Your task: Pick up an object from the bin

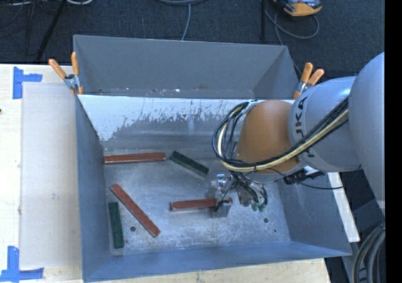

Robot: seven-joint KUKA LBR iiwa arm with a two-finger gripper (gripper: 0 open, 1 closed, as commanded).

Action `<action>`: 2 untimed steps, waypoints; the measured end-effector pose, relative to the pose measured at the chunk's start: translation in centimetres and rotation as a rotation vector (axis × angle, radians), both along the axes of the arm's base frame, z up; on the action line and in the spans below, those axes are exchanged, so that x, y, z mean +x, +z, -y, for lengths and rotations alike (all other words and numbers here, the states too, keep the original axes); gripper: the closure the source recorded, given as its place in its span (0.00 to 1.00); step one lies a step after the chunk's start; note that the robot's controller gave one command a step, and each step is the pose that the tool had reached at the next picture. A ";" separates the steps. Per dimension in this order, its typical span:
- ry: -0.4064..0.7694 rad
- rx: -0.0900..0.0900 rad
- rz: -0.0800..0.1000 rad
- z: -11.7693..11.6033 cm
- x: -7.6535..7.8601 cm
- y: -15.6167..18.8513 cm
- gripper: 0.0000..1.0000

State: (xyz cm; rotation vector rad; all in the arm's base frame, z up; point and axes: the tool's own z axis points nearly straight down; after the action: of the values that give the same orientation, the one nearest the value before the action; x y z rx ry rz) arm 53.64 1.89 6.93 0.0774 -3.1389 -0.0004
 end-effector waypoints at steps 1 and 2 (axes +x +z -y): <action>0.025 -0.001 0.008 2.1 -1.0 9.3 1.00; 0.012 0.000 0.009 1.5 -2.6 18.2 1.00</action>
Offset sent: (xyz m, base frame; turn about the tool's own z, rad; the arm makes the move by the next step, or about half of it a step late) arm -0.0116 -0.0200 0.0889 -0.0271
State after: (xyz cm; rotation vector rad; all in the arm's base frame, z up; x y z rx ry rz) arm 51.06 0.40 25.13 0.0972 -3.1479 -0.0003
